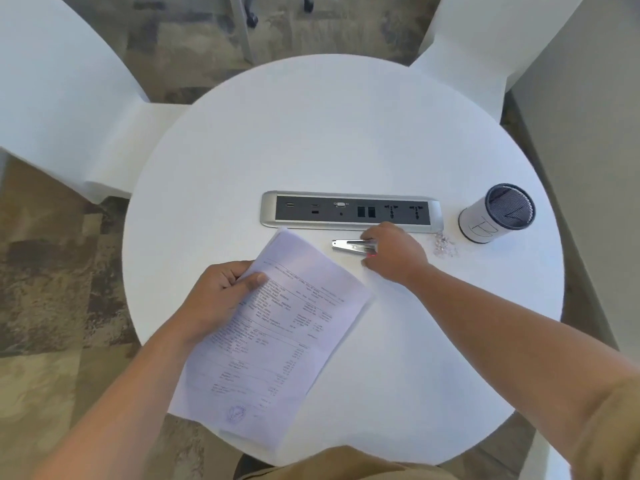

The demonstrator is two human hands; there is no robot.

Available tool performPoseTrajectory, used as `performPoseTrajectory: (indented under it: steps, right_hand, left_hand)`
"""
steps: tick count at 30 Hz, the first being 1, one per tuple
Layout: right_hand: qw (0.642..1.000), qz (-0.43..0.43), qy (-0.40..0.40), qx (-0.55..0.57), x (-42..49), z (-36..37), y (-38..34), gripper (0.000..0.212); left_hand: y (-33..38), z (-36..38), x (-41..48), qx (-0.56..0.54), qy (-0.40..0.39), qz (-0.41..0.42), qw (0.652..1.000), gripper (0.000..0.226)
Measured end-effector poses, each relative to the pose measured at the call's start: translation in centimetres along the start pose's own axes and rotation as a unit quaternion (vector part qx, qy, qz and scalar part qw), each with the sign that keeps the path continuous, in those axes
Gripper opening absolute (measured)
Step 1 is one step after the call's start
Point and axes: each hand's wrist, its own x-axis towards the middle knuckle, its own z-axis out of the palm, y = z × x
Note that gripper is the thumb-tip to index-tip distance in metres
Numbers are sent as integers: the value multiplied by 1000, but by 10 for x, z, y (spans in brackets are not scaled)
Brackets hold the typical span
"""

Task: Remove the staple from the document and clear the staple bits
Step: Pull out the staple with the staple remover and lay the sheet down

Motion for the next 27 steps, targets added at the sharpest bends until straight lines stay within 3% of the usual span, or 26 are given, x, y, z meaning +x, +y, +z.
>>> performPoseTrajectory:
  steps: [2,5,8,10,12,15,17,19,21,24,27]
  right_hand:
    - [1000,0,14,-19,1,0,0,34]
    - [999,-11,40,8,-5,-6,0,40]
    - [989,-44,105,93,-13,-18,-2,41]
    - [970,-46,124,206,-17,-27,-7,42]
    - [931,-29,102,350,-19,-37,-13,46]
    - [833,-24,39,552,-23,-52,-23,57]
    - [776,-39,-15,629,-28,-59,-31,65]
    - [755,-68,-55,650,-33,-64,-41,64]
    - [760,-92,-82,638,-39,-71,-52,60]
    - [808,-131,-98,566,-47,-79,-64,40]
    - [860,-154,-102,476,-55,-84,-74,46]
  left_hand:
    - [2,0,1,3,-2,-4,1000,22]
    - [3,-4,2,3,2,-4,1000,22]
    - [3,-7,1,4,7,-4,1000,22]
    - [4,-9,0,9,9,-3,1000,21]
    - [8,-9,0,12,4,1,1000,20]
    - [12,-8,-1,26,-13,11,1000,21]
    - [15,-6,-4,34,-19,19,999,21]
    - [18,-3,-6,37,-20,29,999,21]
    - [21,-1,-9,35,-20,37,999,22]
    - [24,3,-13,32,-23,44,998,21]
    - [25,4,-17,26,-26,45,998,20]
